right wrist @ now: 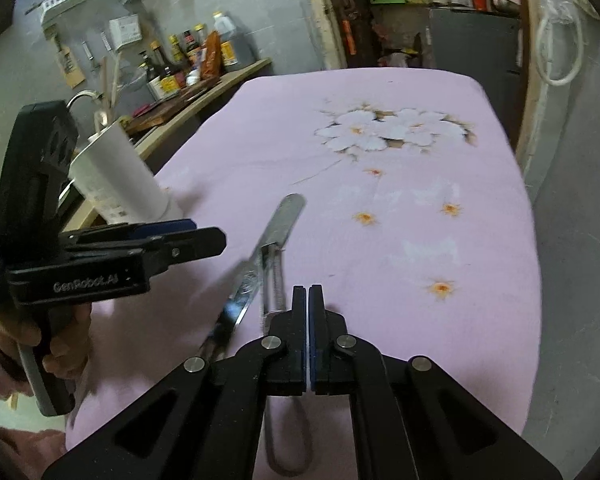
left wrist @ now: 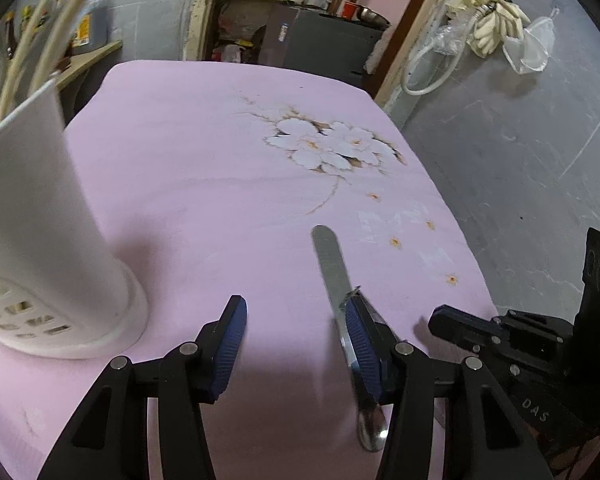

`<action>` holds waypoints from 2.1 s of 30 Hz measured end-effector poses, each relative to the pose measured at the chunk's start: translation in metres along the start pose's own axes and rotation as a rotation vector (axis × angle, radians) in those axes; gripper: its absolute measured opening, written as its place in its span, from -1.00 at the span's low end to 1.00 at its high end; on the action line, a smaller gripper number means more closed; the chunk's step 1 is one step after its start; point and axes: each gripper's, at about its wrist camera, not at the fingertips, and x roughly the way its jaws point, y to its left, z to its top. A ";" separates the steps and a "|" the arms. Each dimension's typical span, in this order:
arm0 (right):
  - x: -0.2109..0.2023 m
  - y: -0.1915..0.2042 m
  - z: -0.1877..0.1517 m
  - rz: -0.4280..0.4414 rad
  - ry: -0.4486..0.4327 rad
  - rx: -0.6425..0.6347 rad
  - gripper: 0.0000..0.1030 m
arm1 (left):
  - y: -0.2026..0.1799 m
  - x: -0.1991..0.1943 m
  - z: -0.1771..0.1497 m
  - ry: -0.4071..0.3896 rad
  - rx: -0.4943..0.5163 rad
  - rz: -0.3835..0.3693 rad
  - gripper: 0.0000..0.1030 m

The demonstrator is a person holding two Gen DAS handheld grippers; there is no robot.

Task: Organize utensils
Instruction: 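Close the right gripper on the knife handle while the left gripper hovers beside it, then close the left gripper on the knife blade next to the right gripper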

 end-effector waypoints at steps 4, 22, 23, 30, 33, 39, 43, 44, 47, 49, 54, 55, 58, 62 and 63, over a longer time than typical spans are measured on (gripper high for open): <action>0.005 0.011 0.001 0.023 0.004 -0.028 -0.30 | 0.008 0.000 -0.003 0.003 -0.022 0.019 -0.04; 0.003 0.015 0.010 -0.007 -0.024 -0.019 -0.79 | 0.016 -0.006 -0.003 -0.015 -0.047 0.017 -0.04; -0.001 0.012 0.010 -0.021 -0.032 -0.013 -0.79 | 0.015 -0.005 -0.003 -0.016 -0.043 0.012 -0.04; -0.008 -0.032 0.010 -0.126 -0.028 0.090 -0.79 | -0.004 0.013 0.004 0.019 0.017 -0.036 -0.04; -0.007 -0.045 0.009 -0.138 -0.034 0.124 -0.79 | -0.020 0.026 0.009 0.053 0.077 -0.042 -0.04; 0.000 -0.054 0.013 -0.134 -0.042 0.135 -0.78 | -0.052 0.047 0.013 0.077 0.246 0.086 -0.16; 0.005 -0.060 0.015 -0.114 -0.026 0.144 -0.77 | -0.060 0.050 0.015 0.073 0.293 0.149 -0.43; 0.007 -0.062 0.015 -0.109 -0.017 0.147 -0.77 | -0.058 0.049 0.016 0.076 0.289 0.149 -0.52; 0.012 -0.066 0.017 -0.091 0.003 0.153 -0.76 | -0.055 0.047 0.022 0.098 0.273 0.134 -0.57; 0.015 -0.068 0.020 -0.084 0.023 0.148 -0.75 | -0.052 0.045 0.026 0.125 0.245 0.110 -0.60; 0.025 -0.066 0.032 -0.077 0.088 0.115 -0.44 | -0.043 0.044 0.031 0.191 0.187 0.060 -0.61; 0.028 -0.063 0.036 -0.090 0.108 0.101 -0.42 | -0.043 0.045 0.032 0.204 0.191 0.060 -0.61; 0.037 -0.056 0.045 -0.139 0.152 0.079 -0.41 | -0.048 0.049 0.034 0.228 0.220 0.080 -0.59; 0.039 -0.049 0.045 -0.182 0.159 0.061 -0.41 | -0.053 0.052 0.031 0.222 0.253 0.104 -0.60; 0.040 -0.048 0.045 -0.191 0.160 0.061 -0.43 | -0.053 0.051 0.030 0.218 0.259 0.107 -0.60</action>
